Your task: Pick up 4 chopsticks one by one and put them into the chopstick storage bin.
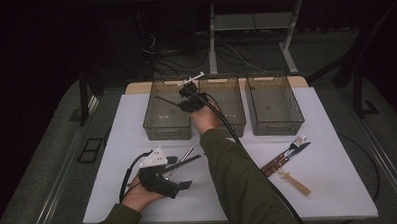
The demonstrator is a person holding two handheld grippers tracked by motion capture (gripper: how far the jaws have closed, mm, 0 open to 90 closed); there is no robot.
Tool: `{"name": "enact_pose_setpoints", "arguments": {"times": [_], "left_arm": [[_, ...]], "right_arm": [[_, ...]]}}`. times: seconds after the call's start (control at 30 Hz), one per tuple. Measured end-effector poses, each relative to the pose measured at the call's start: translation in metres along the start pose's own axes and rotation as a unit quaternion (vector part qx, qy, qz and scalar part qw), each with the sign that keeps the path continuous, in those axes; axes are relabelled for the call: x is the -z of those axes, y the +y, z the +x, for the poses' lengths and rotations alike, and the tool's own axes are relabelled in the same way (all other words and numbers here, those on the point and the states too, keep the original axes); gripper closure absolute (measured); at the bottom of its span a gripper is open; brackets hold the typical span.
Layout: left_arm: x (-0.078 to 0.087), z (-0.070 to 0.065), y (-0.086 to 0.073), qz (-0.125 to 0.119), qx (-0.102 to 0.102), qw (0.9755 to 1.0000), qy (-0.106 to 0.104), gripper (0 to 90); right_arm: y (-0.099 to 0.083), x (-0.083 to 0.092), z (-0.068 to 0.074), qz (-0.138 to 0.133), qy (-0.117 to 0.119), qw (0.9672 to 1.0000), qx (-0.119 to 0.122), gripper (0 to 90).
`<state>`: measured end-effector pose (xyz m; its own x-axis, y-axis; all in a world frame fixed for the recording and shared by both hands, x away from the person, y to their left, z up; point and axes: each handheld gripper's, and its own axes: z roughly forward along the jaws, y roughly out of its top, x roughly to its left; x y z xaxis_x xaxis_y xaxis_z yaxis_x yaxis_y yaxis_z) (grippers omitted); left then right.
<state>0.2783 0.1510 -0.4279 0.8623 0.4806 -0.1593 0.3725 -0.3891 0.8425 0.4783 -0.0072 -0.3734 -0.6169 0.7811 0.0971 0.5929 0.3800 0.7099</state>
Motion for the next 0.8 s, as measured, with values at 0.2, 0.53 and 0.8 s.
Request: {"name": "enact_pose_setpoints", "arguments": {"times": [0.2, 0.53, 0.8], "left_arm": [[0.0, 0.0, 0.0, 0.0, 0.0, 1.0, 0.0, 1.1], [0.0, 0.001, 0.0, -0.001, -0.001, 1.0, 0.0, 1.1], [0.0, 0.002, -0.001, 0.001, 0.001, 1.0, 0.0, 1.0]], "right_arm": [[0.002, -0.001, 0.004, -0.001, 0.008, 1.0, 0.001, 83.0], [0.006, 0.002, 0.006, -0.007, 0.019, 0.9998, 0.008, 69.9], [0.002, 0.02, 0.0, -0.018, 0.042, 0.9989, 0.013, 63.8]]}}
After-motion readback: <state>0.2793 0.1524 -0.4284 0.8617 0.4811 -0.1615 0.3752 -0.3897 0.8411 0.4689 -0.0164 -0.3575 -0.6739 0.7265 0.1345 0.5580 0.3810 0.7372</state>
